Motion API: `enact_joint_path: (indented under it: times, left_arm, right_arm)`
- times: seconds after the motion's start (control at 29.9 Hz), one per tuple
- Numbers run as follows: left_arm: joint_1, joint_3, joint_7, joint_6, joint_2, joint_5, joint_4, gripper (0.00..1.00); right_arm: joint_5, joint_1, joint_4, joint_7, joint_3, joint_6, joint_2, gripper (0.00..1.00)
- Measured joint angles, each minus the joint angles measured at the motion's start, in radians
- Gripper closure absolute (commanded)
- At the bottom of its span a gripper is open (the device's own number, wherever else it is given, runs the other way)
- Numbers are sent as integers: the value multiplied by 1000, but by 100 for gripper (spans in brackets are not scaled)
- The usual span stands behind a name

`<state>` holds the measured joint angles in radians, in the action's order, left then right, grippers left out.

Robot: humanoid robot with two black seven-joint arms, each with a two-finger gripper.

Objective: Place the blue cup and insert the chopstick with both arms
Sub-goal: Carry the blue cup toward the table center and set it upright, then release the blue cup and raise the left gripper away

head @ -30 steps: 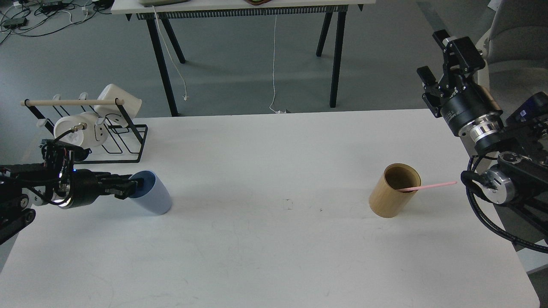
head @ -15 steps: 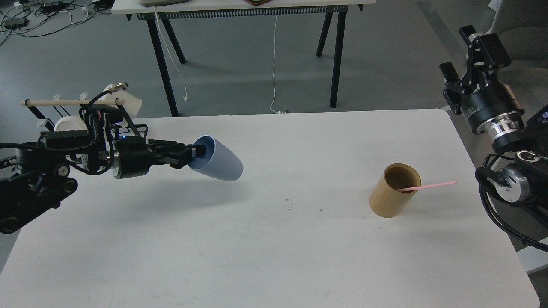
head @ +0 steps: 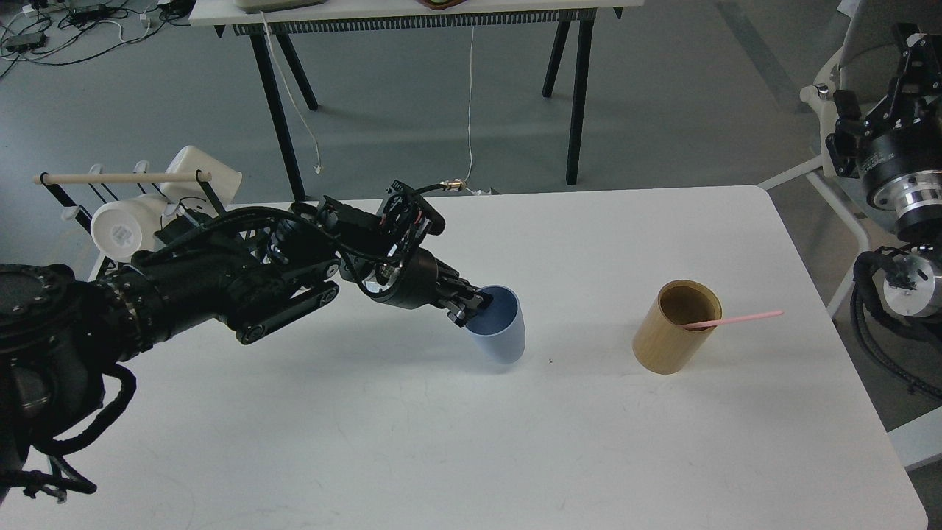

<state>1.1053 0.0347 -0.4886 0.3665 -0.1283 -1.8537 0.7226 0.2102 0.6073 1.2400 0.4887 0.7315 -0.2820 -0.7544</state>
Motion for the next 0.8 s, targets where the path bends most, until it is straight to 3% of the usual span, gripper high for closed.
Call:
enact_joint_path:
  times: [0.3,0.6,0.7,0.8]
  left_arm:
    - [-16,6,0,1,41,-36,-24,88]
    - [-26,-32,0,13,16,13,-12,43]
    - [-27,-73,0,23,0,69,6,37]
    - [-30,-116,0,61,-26,140,35,24]
  right_arm:
    - [0,0,-2,0,0,1,0,4]
    - [1,0,0,0,-1,8,-1,4]
    - [1,0,4,0,-4,19,-7,4]
    - [12,0,10,0,-11,24,-18,3]
